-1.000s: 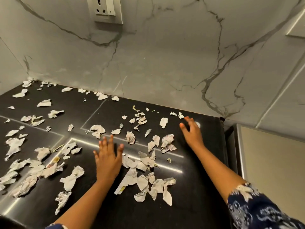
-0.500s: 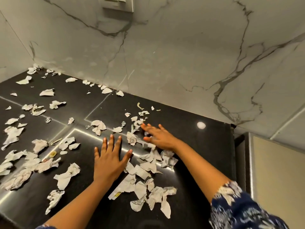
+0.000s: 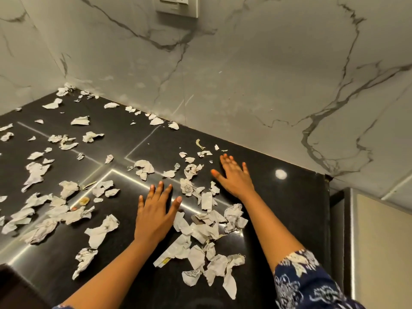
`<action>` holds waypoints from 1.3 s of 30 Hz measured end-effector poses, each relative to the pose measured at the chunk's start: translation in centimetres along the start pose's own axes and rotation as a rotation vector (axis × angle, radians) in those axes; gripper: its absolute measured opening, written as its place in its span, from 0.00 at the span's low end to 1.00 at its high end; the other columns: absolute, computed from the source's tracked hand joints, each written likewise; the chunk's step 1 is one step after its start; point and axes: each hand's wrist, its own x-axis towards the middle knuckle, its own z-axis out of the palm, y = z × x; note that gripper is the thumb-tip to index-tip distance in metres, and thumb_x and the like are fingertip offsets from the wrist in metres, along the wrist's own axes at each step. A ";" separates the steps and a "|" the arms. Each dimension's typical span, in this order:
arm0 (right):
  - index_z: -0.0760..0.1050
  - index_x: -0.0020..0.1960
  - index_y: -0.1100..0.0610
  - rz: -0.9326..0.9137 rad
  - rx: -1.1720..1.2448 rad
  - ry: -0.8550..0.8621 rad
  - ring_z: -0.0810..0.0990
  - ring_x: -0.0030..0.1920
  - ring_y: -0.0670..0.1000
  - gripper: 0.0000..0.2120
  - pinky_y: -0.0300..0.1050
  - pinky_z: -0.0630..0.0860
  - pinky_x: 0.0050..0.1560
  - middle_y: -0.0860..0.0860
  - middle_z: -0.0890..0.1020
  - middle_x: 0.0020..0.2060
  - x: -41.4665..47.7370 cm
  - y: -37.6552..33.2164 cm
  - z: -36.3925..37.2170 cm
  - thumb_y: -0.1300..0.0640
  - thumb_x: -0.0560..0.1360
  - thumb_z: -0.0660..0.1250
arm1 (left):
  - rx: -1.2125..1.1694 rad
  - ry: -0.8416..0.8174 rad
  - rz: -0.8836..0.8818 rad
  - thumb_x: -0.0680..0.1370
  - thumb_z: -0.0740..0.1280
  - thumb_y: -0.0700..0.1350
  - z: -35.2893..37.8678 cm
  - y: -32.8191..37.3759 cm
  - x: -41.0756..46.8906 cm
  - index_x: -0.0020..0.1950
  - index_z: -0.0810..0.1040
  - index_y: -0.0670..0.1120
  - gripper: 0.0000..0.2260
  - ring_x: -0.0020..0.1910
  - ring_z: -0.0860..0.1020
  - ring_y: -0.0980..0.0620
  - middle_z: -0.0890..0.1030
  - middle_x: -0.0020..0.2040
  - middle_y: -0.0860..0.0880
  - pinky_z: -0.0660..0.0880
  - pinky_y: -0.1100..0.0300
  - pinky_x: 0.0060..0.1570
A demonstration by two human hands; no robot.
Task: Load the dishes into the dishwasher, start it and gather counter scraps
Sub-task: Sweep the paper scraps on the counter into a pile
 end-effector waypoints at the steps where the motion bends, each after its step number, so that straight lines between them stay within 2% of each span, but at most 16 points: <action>1: 0.47 0.77 0.52 -0.019 0.069 0.000 0.46 0.76 0.48 0.34 0.57 0.41 0.73 0.49 0.49 0.77 1.2 -0.7 -0.1 0.35 0.78 0.47 | -0.095 0.005 -0.004 0.71 0.40 0.74 -0.6 0.1 -0.3 0.75 0.61 0.55 0.39 0.75 0.49 0.58 0.56 0.77 0.52 0.42 0.46 0.75; 3: 0.48 0.77 0.53 0.031 0.173 0.013 0.48 0.76 0.50 0.33 0.56 0.42 0.74 0.51 0.51 0.77 4.3 -1.5 -0.7 0.37 0.78 0.49 | -0.182 0.100 -0.012 0.74 0.50 0.71 -2.4 -0.5 -1.2 0.72 0.67 0.54 0.32 0.72 0.55 0.61 0.63 0.75 0.52 0.43 0.47 0.75; 5: 0.48 0.77 0.54 0.022 0.116 -0.053 0.48 0.76 0.50 0.33 0.56 0.40 0.73 0.52 0.51 0.77 7.1 -2.4 -1.0 0.37 0.79 0.48 | -0.071 0.325 -0.062 0.78 0.58 0.62 -4.6 -2.8 -2.9 0.70 0.70 0.53 0.23 0.73 0.62 0.55 0.67 0.73 0.51 0.44 0.44 0.74; 7: 0.48 0.77 0.53 -0.066 0.039 -0.128 0.47 0.76 0.49 0.33 0.57 0.40 0.73 0.50 0.51 0.77 9.2 -3.7 -0.7 0.37 0.79 0.48 | 0.065 0.440 -0.244 0.77 0.56 0.62 -6.8 -6.1 -5.0 0.72 0.67 0.52 0.26 0.75 0.59 0.47 0.63 0.75 0.47 0.44 0.43 0.72; 9: 0.48 0.77 0.50 -0.201 -0.040 -0.192 0.46 0.76 0.48 0.32 0.58 0.41 0.73 0.47 0.50 0.77 10.3 -5.6 0.0 0.36 0.78 0.47 | 0.094 0.337 -0.503 0.77 0.50 0.68 -8.0 -9.5 -6.5 0.77 0.56 0.55 0.31 0.77 0.46 0.44 0.49 0.79 0.46 0.41 0.41 0.72; 11: 0.48 0.77 0.47 -0.326 -0.109 -0.238 0.46 0.76 0.47 0.30 0.58 0.41 0.73 0.45 0.49 0.76 10.2 -7.3 0.7 0.37 0.79 0.47 | 0.037 0.207 -0.643 0.72 0.47 0.70 -7.8 -11.7 -6.6 0.78 0.47 0.59 0.36 0.77 0.39 0.44 0.40 0.78 0.47 0.41 0.41 0.73; 16: 0.52 0.76 0.44 -0.570 -0.076 -0.324 0.45 0.75 0.42 0.30 0.54 0.37 0.72 0.39 0.50 0.75 5.9 -8.9 2.5 0.34 0.77 0.43 | 0.141 0.148 -0.411 0.74 0.40 0.73 -5.9 -11.6 -1.6 0.78 0.47 0.58 0.35 0.77 0.43 0.46 0.47 0.79 0.49 0.44 0.46 0.74; 19: 0.62 0.72 0.43 -0.527 0.113 -0.411 0.47 0.73 0.39 0.24 0.49 0.37 0.71 0.37 0.57 0.73 3.2 -8.7 1.9 0.38 0.78 0.49 | 0.104 0.035 -0.161 0.66 0.34 0.77 -5.9 -9.2 1.1 0.77 0.55 0.58 0.44 0.77 0.48 0.49 0.53 0.78 0.52 0.45 0.47 0.73; 21: 0.72 0.66 0.47 -0.396 0.287 -0.369 0.58 0.72 0.41 0.18 0.47 0.48 0.72 0.41 0.68 0.70 2.2 -9.2 1.0 0.45 0.79 0.55 | -0.104 -0.083 0.004 0.67 0.39 0.76 -6.3 -8.1 1.6 0.75 0.57 0.61 0.41 0.77 0.46 0.54 0.52 0.78 0.58 0.41 0.47 0.73; 23: 0.76 0.62 0.51 -0.308 0.339 -0.161 0.71 0.67 0.46 0.14 0.42 0.65 0.66 0.45 0.75 0.65 2.0 -11.1 0.8 0.50 0.79 0.61 | -0.296 -0.047 0.056 0.70 0.45 0.73 -7.3 -9.0 1.3 0.73 0.59 0.64 0.32 0.76 0.42 0.59 0.50 0.76 0.62 0.35 0.47 0.71; 26: 0.72 0.66 0.52 -0.371 0.197 -0.079 0.69 0.68 0.50 0.18 0.47 0.67 0.66 0.49 0.70 0.69 3.0 -16.0 2.0 0.50 0.78 0.62 | -0.372 0.159 -0.076 0.76 0.53 0.65 -10.2 -14.0 0.8 0.71 0.64 0.62 0.24 0.77 0.47 0.55 0.53 0.75 0.59 0.39 0.44 0.72; 29: 0.63 0.73 0.49 -0.423 -0.016 -0.147 0.56 0.75 0.50 0.26 0.59 0.53 0.72 0.48 0.59 0.75 3.8 -21.8 4.6 0.43 0.77 0.60 | -0.122 0.424 -0.296 0.78 0.64 0.55 -13.9 -23.4 -0.4 0.71 0.70 0.50 0.23 0.76 0.54 0.44 0.59 0.76 0.45 0.48 0.37 0.71; 31: 0.54 0.76 0.47 -0.467 -0.169 -0.155 0.49 0.76 0.49 0.29 0.61 0.46 0.72 0.46 0.51 0.77 3.8 -25.1 6.6 0.38 0.78 0.52 | 0.052 0.520 -0.536 0.77 0.62 0.57 -16.5 -29.3 -1.7 0.72 0.68 0.46 0.26 0.76 0.53 0.38 0.58 0.76 0.37 0.46 0.32 0.69; 35: 0.46 0.76 0.44 -0.524 -0.363 -0.165 0.45 0.76 0.46 0.40 0.62 0.43 0.71 0.43 0.49 0.76 3.5 -28.6 9.9 0.34 0.67 0.29 | 0.049 0.391 -0.869 0.79 0.59 0.60 -19.6 -35.8 -3.5 0.76 0.59 0.49 0.29 0.76 0.44 0.35 0.48 0.77 0.37 0.40 0.35 0.70; 37: 0.47 0.76 0.45 -0.424 -0.357 -0.117 0.47 0.76 0.45 0.41 0.61 0.44 0.72 0.44 0.50 0.76 3.8 -28.2 10.2 0.34 0.67 0.28 | 0.089 0.310 -0.828 0.79 0.57 0.61 -19.6 -36.4 -2.8 0.77 0.59 0.49 0.30 0.76 0.46 0.36 0.50 0.77 0.37 0.44 0.39 0.72; 39: 0.49 0.77 0.47 -0.270 -0.358 -0.069 0.49 0.76 0.47 0.36 0.61 0.45 0.72 0.45 0.52 0.76 4.0 -27.2 9.7 0.33 0.73 0.34 | 0.140 0.248 -0.664 0.79 0.55 0.61 -18.9 -36.1 -1.5 0.76 0.61 0.47 0.29 0.76 0.50 0.37 0.54 0.77 0.38 0.49 0.41 0.73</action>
